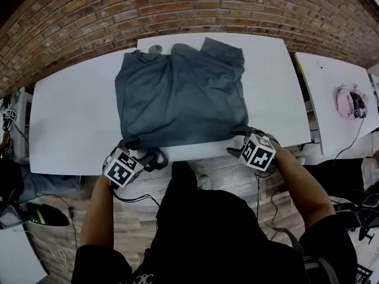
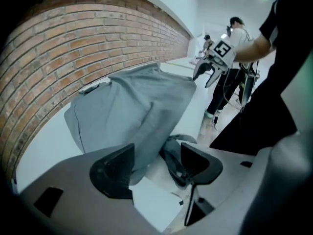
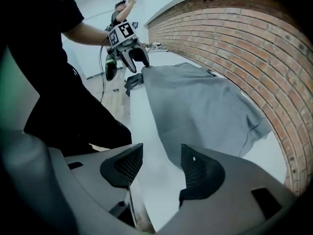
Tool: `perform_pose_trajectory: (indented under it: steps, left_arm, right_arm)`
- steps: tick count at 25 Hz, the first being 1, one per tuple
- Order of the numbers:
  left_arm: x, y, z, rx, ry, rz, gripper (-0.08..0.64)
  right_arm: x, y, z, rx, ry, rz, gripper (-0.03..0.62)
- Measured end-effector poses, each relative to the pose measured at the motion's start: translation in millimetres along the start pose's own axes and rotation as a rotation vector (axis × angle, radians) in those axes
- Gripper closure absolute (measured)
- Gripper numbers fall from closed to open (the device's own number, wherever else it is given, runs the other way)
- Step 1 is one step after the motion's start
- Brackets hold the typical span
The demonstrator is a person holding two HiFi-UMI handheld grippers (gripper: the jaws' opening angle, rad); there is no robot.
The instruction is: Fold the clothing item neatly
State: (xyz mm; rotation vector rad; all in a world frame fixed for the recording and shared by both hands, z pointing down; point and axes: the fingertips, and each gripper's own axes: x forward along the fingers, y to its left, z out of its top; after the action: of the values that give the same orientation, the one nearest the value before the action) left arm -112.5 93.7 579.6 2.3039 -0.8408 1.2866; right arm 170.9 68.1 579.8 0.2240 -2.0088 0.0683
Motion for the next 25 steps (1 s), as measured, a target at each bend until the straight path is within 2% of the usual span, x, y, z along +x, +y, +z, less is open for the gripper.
perform_pose_trajectory:
  steps: [3,6,9,12,14,16,17,18,20,25]
  left_arm:
    - [5.8,-5.1,-23.6,0.088,0.077,0.056,0.275]
    - [14.6,7.0,-30.4,0.141,0.12,0.112,0.275]
    - [23.2,17.3,-28.7,0.175,0.14,0.126,0.275]
    - [28.9,26.7,-25.5,0.199,0.15,0.126,0.275]
    - [30.9,33.6,-22.8,0.192,0.154,0.115,0.275]
    - [32.7,36.3,-23.8,0.156,0.171,0.072,0.278]
    - [33.1,36.2,-25.2,0.129,0.181,0.047,0.292]
    - [33.7,35.7,-26.3,0.106,0.189,0.025,0.35]
    - [35.8,34.4,-26.6,0.08,0.19,0.0,0.402]
    - [30.6,30.8,-28.9,0.067,0.224,-0.016,0.456]
  right_arm:
    - [11.4,-4.0,-12.0,0.001,0.003,-0.054,0.37]
    - [19.5,-12.3,-19.0,0.004,0.008,-0.11,0.371]
    - [26.4,-22.4,-21.0,-0.006,0.034,-0.179,0.371]
    - [32.9,-25.0,-18.5,-0.008,0.045,-0.189,0.373]
    - [33.9,-25.9,-17.5,0.015,0.042,-0.171,0.373]
    - [33.6,-28.7,-17.8,0.061,0.031,-0.167,0.384]
    - [33.1,-32.2,-18.7,0.088,0.027,-0.179,0.413]
    - [32.6,-36.2,-20.2,0.115,0.024,-0.191,0.546]
    - [33.4,-40.3,-22.7,0.161,0.019,-0.185,0.549]
    - [34.3,-35.6,-24.3,0.196,0.015,-0.111,0.56]
